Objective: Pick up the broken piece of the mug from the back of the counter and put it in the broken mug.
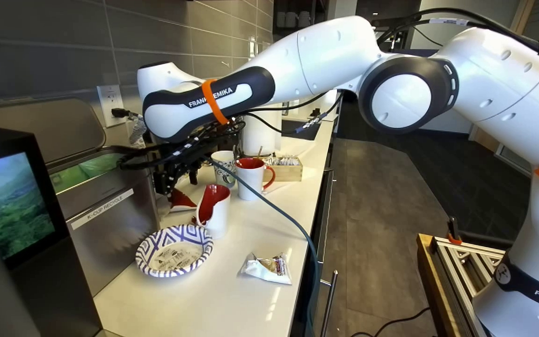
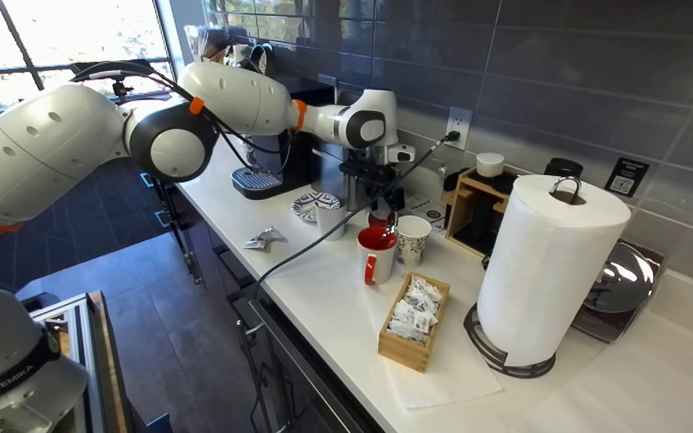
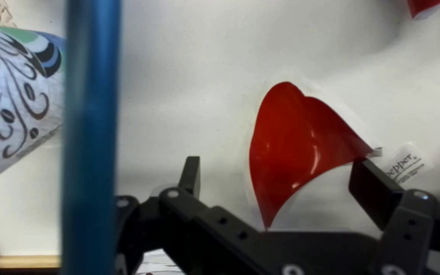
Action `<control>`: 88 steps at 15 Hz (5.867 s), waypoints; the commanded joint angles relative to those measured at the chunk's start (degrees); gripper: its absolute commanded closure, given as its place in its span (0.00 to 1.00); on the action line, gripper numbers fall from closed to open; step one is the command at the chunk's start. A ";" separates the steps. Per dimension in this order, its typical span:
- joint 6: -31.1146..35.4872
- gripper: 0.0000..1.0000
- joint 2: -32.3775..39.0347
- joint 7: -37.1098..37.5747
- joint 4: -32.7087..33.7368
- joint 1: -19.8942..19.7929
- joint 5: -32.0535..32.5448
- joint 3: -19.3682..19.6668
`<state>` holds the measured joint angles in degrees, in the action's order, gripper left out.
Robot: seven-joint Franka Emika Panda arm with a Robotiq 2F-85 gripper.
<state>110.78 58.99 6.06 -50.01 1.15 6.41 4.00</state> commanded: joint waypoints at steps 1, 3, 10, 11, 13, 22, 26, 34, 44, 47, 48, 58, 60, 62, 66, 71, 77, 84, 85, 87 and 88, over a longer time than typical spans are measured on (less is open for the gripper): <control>-1.97 0.00 3.58 4.10 5.56 0.47 -0.19 1.15; -0.24 0.00 1.15 2.38 1.91 0.10 -0.08 0.44; 1.18 0.00 3.42 1.90 3.98 -0.93 -1.93 -1.30; 0.77 0.00 3.75 2.04 4.25 -0.99 -2.16 -1.46; 0.91 0.00 4.84 2.47 5.09 -1.17 -2.41 -1.67; -0.92 0.09 9.76 5.69 11.48 -1.26 -3.05 -0.48; -1.36 0.53 10.66 7.67 12.60 -0.97 -2.44 0.38; -5.58 1.00 8.71 8.76 14.90 -1.28 -2.70 1.13; -12.22 0.50 8.83 9.02 16.26 -0.81 -1.83 2.50; -13.16 0.27 7.32 12.87 16.25 -0.88 -2.95 2.21; -13.36 0.21 6.72 15.14 16.42 -0.79 -3.23 2.31; -23.54 0.00 5.31 38.48 16.41 0.96 -3.42 4.93; -24.36 0.00 5.37 38.89 16.73 0.02 -5.74 3.06; -22.57 0.00 5.95 38.78 17.21 -0.50 -7.98 1.76; -21.54 0.00 6.24 40.90 17.84 -1.08 -10.16 1.32; -15.44 0.00 7.57 47.26 18.07 -0.43 -8.89 3.18; -17.71 0.00 6.39 45.51 16.51 -0.32 -8.17 3.85; -21.88 0.26 6.95 46.01 16.12 -0.69 -9.00 3.31; -21.44 0.34 7.16 46.15 16.16 -0.69 -9.10 3.25; -21.03 0.50 7.48 46.17 16.21 -0.67 -9.20 3.15; -20.85 0.58 7.63 45.99 16.24 -0.68 -9.28 3.03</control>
<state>89.77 65.99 51.37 -33.78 0.66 -2.06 7.56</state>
